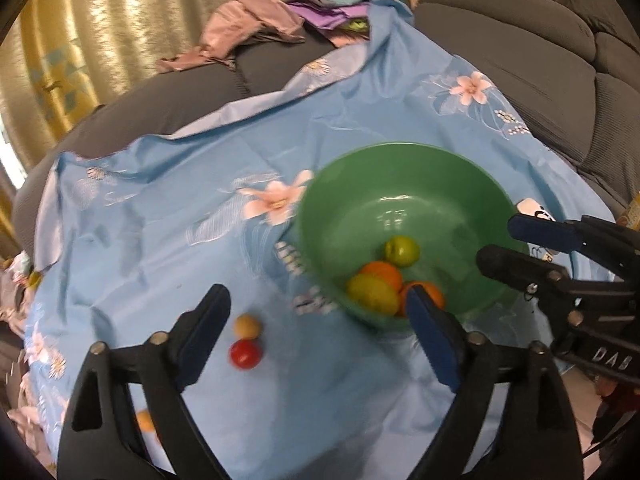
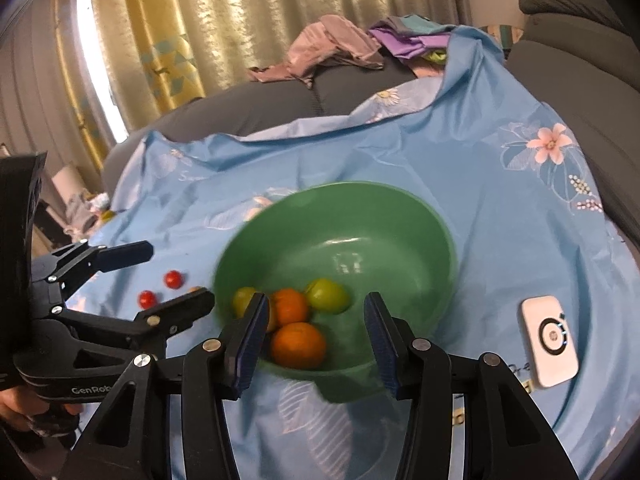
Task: Organize fruits
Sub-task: 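Withdraw both tools and approach the red cherry tomatoes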
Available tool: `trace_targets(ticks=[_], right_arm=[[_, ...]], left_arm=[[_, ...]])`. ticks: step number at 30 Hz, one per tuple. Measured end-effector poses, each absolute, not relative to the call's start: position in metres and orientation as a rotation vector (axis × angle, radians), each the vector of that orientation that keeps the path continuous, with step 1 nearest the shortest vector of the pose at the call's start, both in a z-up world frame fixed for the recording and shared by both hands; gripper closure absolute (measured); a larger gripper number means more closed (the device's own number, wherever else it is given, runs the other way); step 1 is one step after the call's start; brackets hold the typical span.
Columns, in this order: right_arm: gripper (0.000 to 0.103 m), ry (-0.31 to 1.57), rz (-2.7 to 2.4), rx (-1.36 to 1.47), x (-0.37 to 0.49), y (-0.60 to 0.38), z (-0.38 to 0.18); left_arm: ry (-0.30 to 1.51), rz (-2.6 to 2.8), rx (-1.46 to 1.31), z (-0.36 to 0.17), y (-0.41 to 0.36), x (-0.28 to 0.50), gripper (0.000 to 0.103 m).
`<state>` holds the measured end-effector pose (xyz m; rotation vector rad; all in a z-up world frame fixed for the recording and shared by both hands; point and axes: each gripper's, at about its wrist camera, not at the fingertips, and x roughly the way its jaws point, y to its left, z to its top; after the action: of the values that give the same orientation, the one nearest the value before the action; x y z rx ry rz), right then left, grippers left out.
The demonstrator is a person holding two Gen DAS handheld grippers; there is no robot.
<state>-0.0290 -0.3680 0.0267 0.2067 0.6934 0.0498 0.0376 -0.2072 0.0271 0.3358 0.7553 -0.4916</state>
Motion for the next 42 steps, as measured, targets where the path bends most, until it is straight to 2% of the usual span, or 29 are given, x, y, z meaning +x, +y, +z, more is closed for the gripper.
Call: trace_targets(ticks=[2,6,9,28,42], right_arm=[[0.053,0.689,0.077,0.207,-0.033,-0.360,0.030],[0.052,0.681,0.141,0.206,-0.040,-0.341,0.037],[0.048,0.678,0.186,0.186,-0.044,-0.321,0.043],[0.047,0.679,0.373,0.057,-0.056,-0.229,0.062],[0.047,0.812,0.373,0.050,-0.031,-0.212,0.024]], left_arm=[[0.754,-0.456,0.338,0.030,-0.196,0.031,0.006],[0.756,-0.375,0.318,0.035,-0.165,0.018,0.004],[0.753,-0.324,0.289,0.038,-0.141,0.005,0.001],[0.713,-0.219,0.166,0.046,-0.050,-0.036,0.001],[0.793,-0.291,0.001,0.007,0.013,-0.028,0.002]])
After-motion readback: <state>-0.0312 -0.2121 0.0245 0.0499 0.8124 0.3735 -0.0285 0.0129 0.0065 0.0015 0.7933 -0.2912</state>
